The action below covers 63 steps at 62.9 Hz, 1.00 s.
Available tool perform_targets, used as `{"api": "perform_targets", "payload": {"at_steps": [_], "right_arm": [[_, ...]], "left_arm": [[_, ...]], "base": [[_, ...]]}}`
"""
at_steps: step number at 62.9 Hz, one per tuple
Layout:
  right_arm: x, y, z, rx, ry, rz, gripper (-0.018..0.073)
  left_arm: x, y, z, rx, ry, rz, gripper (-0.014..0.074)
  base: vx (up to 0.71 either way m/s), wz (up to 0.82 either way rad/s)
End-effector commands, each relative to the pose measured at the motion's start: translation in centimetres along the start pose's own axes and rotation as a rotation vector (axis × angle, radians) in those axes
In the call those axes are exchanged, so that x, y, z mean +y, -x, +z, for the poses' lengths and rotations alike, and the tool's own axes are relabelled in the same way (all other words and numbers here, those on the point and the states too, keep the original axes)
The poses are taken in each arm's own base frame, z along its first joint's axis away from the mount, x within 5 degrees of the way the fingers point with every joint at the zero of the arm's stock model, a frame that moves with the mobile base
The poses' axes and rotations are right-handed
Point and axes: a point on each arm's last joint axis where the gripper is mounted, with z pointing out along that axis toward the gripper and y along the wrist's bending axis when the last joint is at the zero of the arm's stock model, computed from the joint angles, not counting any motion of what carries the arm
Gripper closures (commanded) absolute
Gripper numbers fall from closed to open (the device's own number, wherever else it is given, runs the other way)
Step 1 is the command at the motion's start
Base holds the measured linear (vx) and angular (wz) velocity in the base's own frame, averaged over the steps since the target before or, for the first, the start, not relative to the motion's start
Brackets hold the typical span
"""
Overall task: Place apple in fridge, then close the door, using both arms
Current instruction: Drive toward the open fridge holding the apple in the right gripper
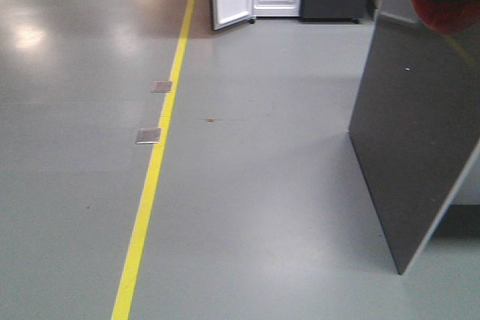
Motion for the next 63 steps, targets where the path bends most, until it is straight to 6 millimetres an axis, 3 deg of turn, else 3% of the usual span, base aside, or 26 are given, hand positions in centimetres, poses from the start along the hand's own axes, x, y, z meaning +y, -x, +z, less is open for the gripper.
{"api": "perform_targets", "payload": {"at_steps": [1,29,63], "right_arm": [[0.92,1.19,-1.32,-0.107,-0.007,-0.028,0.0515],[0.92,1.19,-1.32,-0.107,-0.007,-0.028,0.0515],[0.92,1.19,-1.32,-0.107,-0.007,-0.028,0.0515]], "left_arm": [[-0.06,-0.03,0.04,-0.057,-0.018,-0.004,0.0603],[-0.06,-0.03,0.04,-0.057,-0.018,-0.004,0.0603],[-0.06,-0.03,0.04,-0.057,-0.018,-0.004,0.0603]], "base": [[0.12,0.33],[0.14,0.22],[0.20,-0.02]]}}
